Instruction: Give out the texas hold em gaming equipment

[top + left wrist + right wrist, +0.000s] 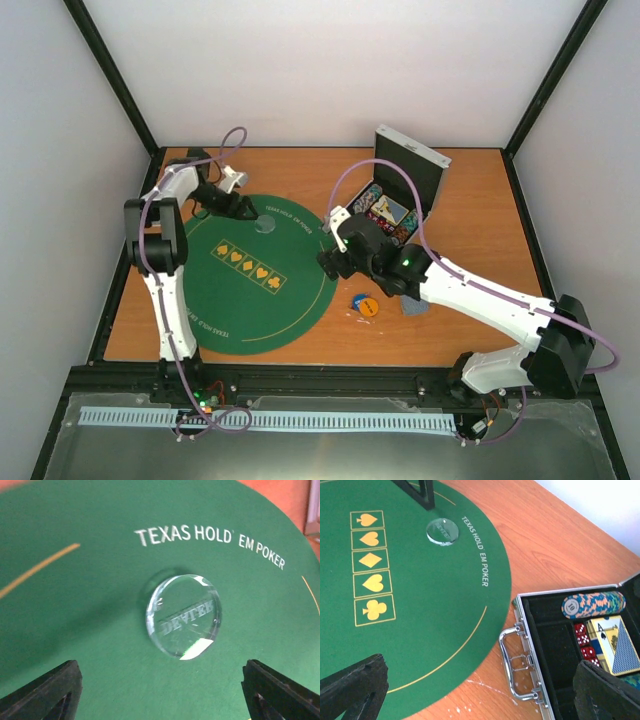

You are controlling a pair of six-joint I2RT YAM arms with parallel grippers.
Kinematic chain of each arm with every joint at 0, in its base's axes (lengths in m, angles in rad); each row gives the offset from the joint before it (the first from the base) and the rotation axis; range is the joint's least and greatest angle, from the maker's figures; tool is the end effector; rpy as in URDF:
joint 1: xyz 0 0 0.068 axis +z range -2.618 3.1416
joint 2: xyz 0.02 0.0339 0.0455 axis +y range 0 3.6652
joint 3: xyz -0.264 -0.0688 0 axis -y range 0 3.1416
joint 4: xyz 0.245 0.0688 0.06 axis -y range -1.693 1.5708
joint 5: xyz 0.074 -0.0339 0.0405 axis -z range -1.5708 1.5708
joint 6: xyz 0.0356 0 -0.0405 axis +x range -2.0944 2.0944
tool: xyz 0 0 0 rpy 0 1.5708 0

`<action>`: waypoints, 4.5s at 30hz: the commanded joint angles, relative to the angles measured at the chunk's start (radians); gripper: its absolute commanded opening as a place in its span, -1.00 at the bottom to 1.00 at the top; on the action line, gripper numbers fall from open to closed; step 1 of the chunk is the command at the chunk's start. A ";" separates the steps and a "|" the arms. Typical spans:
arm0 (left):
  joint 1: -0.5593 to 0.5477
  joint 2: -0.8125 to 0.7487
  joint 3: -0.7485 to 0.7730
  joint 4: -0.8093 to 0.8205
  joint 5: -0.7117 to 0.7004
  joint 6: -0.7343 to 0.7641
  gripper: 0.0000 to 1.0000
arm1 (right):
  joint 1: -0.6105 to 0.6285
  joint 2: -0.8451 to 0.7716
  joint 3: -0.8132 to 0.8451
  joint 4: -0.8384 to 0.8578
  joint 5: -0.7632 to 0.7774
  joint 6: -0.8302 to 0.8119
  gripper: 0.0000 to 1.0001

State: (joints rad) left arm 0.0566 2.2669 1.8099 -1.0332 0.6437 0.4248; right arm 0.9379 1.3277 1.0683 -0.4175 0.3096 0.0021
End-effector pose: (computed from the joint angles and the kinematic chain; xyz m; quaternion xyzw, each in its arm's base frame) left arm 0.4444 0.0038 0.1597 0.1860 0.9295 -0.2978 0.1125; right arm 0.1819 0.2296 0.2973 -0.3424 0.8253 0.0694 0.4437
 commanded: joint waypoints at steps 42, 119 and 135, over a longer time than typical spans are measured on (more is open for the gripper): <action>0.008 -0.747 -0.422 0.032 -0.024 0.058 1.00 | -0.196 0.304 -0.154 -0.328 -0.367 0.240 0.38; 0.008 -0.773 -0.465 0.032 -0.013 0.088 0.99 | 0.016 0.290 -0.152 -0.426 -0.266 0.440 0.39; 0.008 -0.777 -0.461 0.031 -0.012 0.087 0.99 | -0.073 0.357 -0.085 -0.353 -0.248 0.321 0.49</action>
State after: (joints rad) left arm 0.0608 1.5200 1.3434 -0.9955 0.6174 0.4892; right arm 0.8776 1.6657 0.9577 -0.7975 0.0456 0.3573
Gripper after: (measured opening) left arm 0.997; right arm 0.763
